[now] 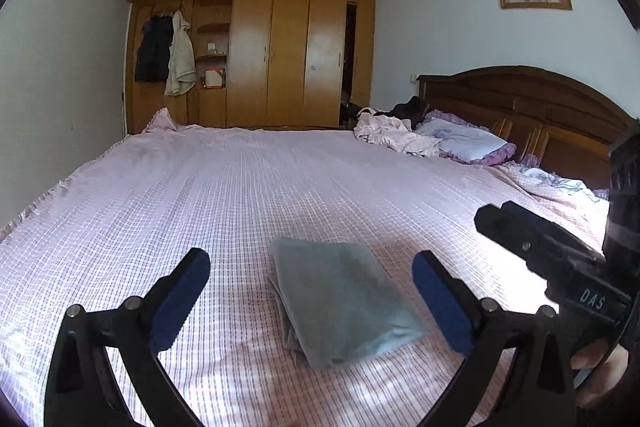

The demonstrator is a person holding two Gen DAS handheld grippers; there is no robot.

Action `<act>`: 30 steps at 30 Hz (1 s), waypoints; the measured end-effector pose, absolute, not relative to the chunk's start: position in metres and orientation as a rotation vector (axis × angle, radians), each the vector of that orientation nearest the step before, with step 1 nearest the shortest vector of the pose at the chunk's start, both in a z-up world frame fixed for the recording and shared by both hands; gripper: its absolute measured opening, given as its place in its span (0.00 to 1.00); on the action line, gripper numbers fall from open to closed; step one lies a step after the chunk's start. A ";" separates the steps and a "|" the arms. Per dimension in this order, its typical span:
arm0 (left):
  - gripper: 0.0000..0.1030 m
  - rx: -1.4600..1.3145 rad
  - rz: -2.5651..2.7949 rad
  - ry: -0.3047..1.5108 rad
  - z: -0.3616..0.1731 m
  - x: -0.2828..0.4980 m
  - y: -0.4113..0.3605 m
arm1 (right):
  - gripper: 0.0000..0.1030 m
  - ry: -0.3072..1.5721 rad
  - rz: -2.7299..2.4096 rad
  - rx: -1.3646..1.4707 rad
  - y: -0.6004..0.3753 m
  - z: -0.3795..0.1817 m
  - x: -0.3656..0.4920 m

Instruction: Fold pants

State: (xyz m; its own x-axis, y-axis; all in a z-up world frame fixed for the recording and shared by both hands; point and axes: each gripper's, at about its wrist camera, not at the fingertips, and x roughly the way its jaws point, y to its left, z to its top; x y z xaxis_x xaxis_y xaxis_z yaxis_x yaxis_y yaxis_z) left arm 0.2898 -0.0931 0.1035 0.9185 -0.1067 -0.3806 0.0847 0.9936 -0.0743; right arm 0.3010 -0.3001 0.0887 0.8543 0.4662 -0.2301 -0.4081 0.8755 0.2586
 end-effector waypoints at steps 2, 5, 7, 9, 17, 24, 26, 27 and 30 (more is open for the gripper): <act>1.00 -0.064 -0.115 0.402 0.106 0.278 -0.096 | 0.84 0.301 0.469 0.195 -0.301 0.090 0.289; 1.00 -0.047 -0.129 0.444 0.101 0.269 -0.106 | 0.84 0.327 0.461 0.178 -0.301 0.083 0.278; 1.00 -0.029 -0.127 0.483 0.086 0.271 -0.113 | 0.84 0.354 0.446 0.155 -0.302 0.071 0.272; 1.00 -0.020 -0.125 0.512 0.065 0.278 -0.119 | 0.84 0.381 0.431 0.119 -0.300 0.055 0.270; 1.00 -0.021 -0.126 0.578 -0.001 0.312 -0.120 | 0.84 0.517 0.376 0.070 -0.296 -0.007 0.308; 1.00 -0.123 -0.151 0.618 -0.026 0.337 -0.107 | 0.85 0.516 0.326 0.074 -0.297 -0.022 0.316; 1.00 -0.128 -0.150 0.640 -0.030 0.340 -0.104 | 0.85 0.525 0.316 0.079 -0.298 -0.023 0.319; 1.00 -0.129 -0.151 0.638 -0.030 0.340 -0.103 | 0.85 0.518 0.315 0.080 -0.298 -0.023 0.318; 1.00 -0.120 -0.155 0.629 -0.030 0.342 -0.104 | 0.85 0.508 0.326 0.096 -0.302 -0.023 0.316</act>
